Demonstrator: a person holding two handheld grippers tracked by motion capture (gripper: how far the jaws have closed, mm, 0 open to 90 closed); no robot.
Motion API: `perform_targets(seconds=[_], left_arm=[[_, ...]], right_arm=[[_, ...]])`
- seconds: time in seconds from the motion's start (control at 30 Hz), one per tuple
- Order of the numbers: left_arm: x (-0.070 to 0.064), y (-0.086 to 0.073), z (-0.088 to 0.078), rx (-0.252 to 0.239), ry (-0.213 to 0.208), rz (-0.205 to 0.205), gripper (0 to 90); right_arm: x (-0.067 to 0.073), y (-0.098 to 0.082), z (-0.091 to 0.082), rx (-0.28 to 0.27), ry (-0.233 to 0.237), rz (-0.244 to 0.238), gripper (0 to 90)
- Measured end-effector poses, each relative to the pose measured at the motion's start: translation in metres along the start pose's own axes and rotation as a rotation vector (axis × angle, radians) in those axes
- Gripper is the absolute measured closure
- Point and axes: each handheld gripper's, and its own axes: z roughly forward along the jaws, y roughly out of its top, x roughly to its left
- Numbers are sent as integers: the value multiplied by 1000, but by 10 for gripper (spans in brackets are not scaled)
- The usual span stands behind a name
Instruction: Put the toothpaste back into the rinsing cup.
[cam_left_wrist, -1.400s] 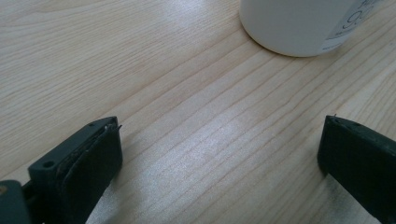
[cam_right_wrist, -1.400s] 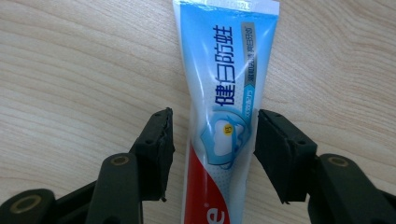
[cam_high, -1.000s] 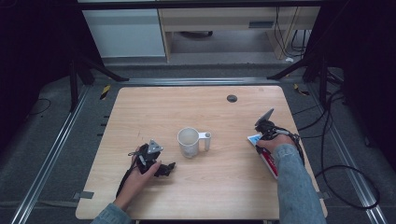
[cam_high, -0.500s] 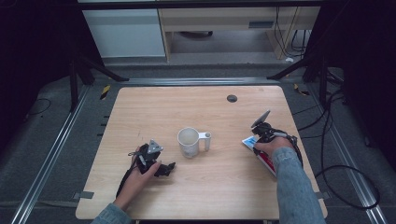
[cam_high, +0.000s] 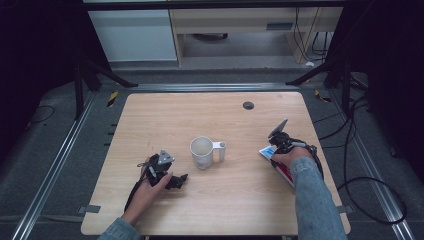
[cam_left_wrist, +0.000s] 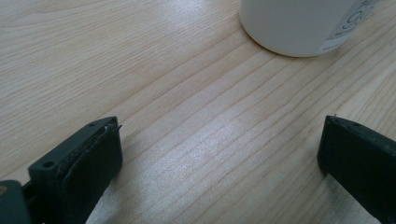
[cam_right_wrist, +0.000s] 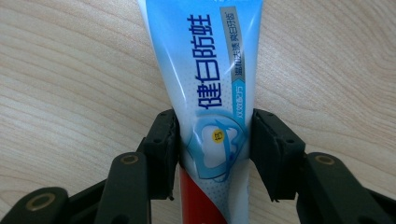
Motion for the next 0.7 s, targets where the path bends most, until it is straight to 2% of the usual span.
perform_targets(seconds=[0.53, 0.7], left_arm=[[0, 0, 0, 0, 0, 0, 0], [0, 0, 0, 0, 0, 0, 0]], right_arm=[[1, 1, 4, 10, -8, -9, 524], [1, 0, 4, 9, -1, -11, 548]])
